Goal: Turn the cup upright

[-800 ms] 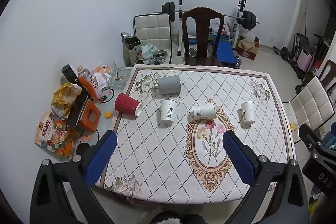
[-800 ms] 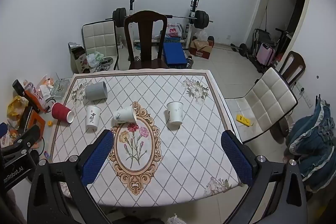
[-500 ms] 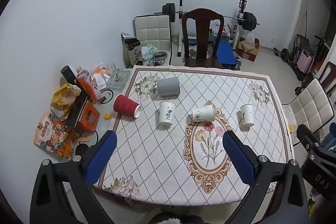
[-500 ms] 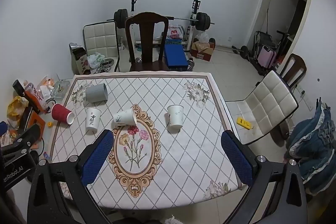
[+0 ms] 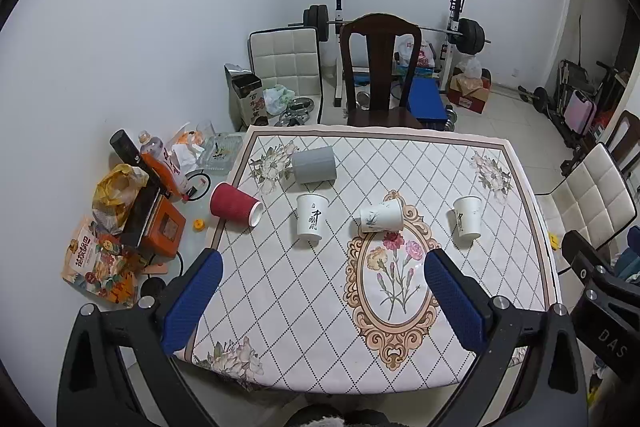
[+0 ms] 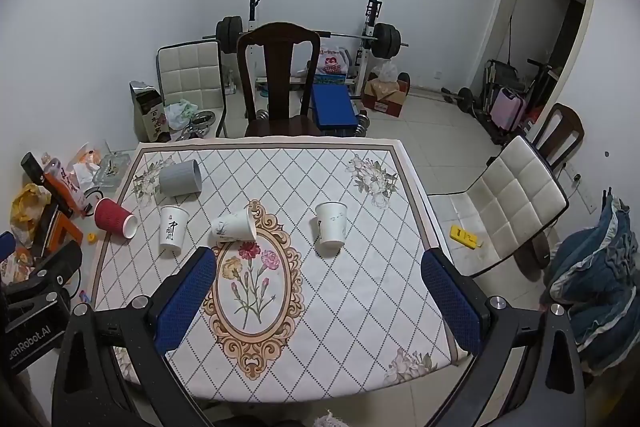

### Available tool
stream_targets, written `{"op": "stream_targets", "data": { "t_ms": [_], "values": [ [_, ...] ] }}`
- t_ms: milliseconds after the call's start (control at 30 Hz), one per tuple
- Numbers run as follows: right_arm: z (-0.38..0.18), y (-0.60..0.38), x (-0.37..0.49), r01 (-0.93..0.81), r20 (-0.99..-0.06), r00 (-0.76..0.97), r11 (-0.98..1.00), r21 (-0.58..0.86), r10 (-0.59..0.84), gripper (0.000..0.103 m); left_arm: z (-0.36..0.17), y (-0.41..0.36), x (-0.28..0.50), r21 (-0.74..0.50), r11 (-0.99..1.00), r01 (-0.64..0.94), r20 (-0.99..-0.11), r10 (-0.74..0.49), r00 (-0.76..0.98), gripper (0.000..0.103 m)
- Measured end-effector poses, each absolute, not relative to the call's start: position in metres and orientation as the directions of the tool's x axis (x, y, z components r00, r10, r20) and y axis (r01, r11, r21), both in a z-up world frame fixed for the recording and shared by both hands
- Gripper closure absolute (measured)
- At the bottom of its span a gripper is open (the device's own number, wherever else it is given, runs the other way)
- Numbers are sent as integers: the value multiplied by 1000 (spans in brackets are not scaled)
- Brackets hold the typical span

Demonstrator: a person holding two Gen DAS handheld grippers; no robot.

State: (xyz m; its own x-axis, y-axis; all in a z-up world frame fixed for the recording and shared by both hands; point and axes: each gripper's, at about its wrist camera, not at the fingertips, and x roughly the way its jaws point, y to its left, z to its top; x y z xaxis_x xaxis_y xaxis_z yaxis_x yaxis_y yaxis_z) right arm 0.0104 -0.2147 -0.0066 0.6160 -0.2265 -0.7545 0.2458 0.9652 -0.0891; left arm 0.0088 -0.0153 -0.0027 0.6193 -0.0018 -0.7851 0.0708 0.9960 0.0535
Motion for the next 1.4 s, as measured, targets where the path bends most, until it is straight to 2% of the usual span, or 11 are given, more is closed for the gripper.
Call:
{"op": "stream_targets", "data": {
  "t_ms": [1400],
  "values": [
    [4,-211,6,246,-743,628,965,-94,-232,0,1,-17,8,49,996,69,-778,-5,628,0]
  ]
}}
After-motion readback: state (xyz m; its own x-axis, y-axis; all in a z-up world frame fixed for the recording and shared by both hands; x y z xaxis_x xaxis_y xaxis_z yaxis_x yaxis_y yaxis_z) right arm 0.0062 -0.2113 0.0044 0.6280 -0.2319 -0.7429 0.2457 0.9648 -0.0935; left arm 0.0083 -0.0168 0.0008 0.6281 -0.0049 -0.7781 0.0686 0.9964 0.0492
